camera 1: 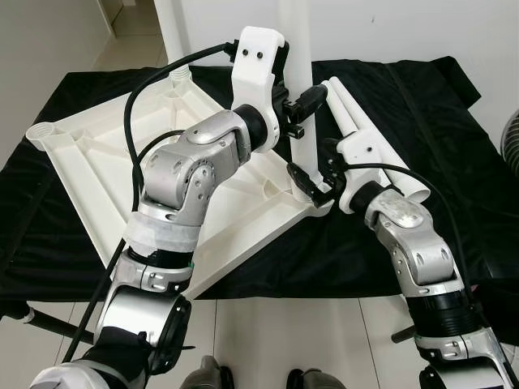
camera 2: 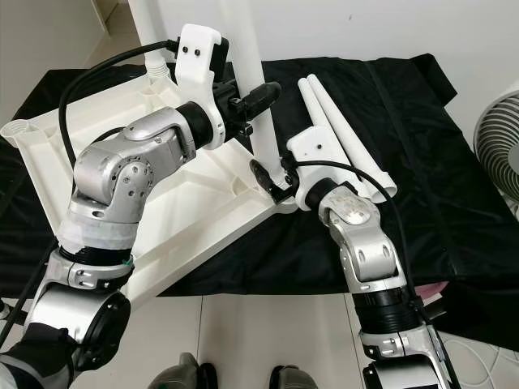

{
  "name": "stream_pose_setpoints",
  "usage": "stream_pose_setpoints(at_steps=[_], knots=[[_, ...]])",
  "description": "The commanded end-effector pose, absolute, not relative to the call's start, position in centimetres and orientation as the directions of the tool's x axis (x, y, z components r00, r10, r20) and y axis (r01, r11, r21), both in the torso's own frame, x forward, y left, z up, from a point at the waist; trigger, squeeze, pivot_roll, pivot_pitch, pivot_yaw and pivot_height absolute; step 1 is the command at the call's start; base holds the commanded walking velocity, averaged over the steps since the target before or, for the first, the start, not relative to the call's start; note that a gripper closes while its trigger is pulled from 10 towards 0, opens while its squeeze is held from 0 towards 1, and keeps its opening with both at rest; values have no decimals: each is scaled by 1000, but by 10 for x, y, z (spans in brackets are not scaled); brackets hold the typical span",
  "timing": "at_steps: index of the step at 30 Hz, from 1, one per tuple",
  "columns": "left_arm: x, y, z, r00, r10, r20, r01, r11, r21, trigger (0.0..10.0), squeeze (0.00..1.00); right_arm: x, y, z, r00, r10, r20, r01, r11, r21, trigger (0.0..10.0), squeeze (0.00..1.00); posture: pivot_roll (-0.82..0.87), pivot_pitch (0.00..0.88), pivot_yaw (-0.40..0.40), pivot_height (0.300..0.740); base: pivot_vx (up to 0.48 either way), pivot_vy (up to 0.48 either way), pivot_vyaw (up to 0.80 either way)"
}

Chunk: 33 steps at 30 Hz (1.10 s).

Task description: Building children table

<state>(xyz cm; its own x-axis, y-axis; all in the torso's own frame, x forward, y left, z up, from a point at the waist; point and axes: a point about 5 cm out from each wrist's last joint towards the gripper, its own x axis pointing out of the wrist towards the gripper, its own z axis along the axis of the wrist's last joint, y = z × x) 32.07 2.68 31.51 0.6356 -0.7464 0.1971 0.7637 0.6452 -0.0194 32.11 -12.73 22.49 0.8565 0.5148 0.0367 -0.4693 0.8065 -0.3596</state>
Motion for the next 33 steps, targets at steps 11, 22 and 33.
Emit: stream_pose_setpoints(at_steps=[11,22,33], knots=[[315,25,333,675,-684,277,704,709,35,10000,0,330,-116,227,881,473,-8,-433,799,-417,10000,0,-128,97,49,740,0,0,0],[315,24,336,676,-676,294,705,709,11,10000,0,329,-105,223,854,520,-5,-470,769,-433,10000,0,-126,102,47,740,0,0,0],[314,22,337,676,-676,293,706,708,5,10000,0,334,-103,218,863,505,17,-455,791,-408,10000,0,-127,99,51,740,0,0,0]])
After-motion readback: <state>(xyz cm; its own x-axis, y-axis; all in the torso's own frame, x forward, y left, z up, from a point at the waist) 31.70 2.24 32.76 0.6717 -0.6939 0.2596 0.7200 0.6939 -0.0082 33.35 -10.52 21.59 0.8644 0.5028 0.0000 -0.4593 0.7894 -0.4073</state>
